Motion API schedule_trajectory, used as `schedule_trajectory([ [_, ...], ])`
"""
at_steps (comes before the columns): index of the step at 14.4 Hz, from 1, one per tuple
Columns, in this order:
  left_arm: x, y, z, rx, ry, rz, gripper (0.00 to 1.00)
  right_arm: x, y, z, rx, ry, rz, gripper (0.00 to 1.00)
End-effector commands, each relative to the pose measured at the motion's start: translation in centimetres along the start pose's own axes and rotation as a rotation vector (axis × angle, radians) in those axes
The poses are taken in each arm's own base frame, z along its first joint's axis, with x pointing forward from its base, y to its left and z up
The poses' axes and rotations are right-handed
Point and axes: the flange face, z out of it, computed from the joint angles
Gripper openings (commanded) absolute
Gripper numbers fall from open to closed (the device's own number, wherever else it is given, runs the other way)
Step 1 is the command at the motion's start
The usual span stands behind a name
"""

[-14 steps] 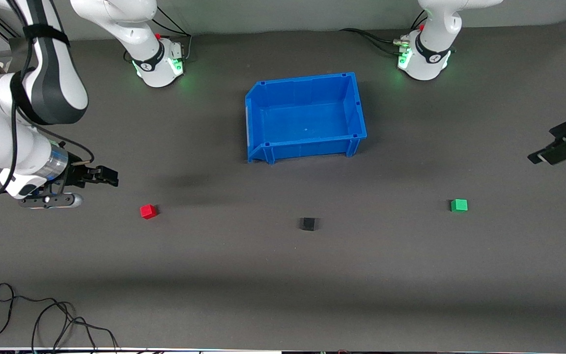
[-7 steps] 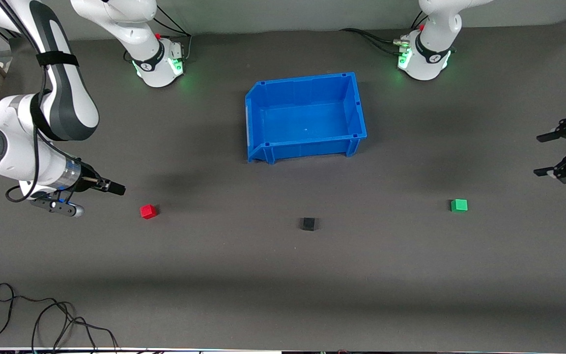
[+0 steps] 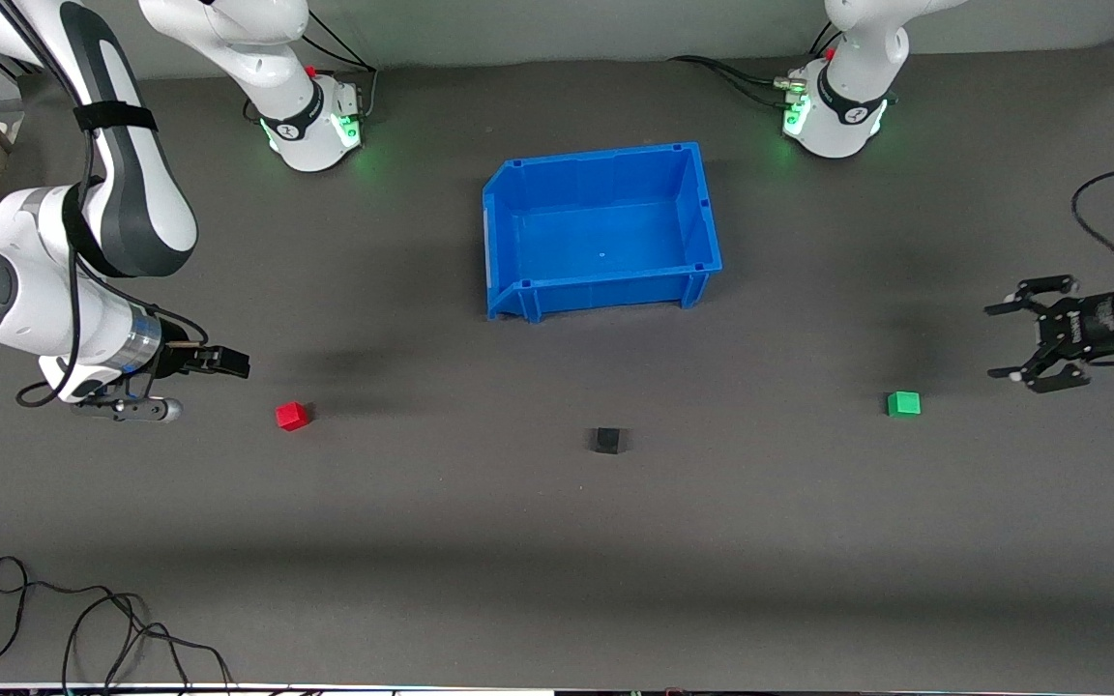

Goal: Attach green and red cubes to black cube
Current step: 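Move the right gripper toward the red cube while the left gripper reaches the green cube, then lower the left gripper over the green cube while the right gripper descends to red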

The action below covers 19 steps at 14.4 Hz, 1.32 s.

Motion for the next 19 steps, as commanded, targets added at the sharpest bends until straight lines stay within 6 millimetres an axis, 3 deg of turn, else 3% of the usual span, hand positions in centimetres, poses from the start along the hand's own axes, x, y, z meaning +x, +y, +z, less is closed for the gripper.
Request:
schedule_trajectory([
  [1, 2.2, 0.7, 3.4, -0.028, -0.009, -0.055, 1.00, 0.3, 0.1, 0.7, -0.002, 0.004, -0.084, 1.00],
  [5, 4.8, 1.8, 6.7, -0.072, 0.007, -0.094, 1.00, -0.1, 0.6, 1.0, 0.020, -0.023, 0.185, 1.00],
  [7, 5.5, 2.2, 8.2, -0.088, 0.004, -0.073, 1.00, -0.4, 2.3, 1.2, 0.055, -0.040, 0.292, 1.00],
  [10, 7.0, 2.4, 9.9, -0.113, -0.003, -0.046, 1.00, -0.5, 3.1, 2.6, 0.049, -0.061, 0.273, 1.00],
  [15, 8.5, 2.7, 12.7, -0.145, 0.003, -0.035, 1.00, 0.9, 3.7, 2.3, 0.078, 0.032, 0.342, 1.00],
  [19, 8.8, 2.7, 13.6, -0.141, 0.004, -0.043, 1.00, 0.8, 2.6, 2.3, 0.089, 0.010, 0.752, 1.00],
])
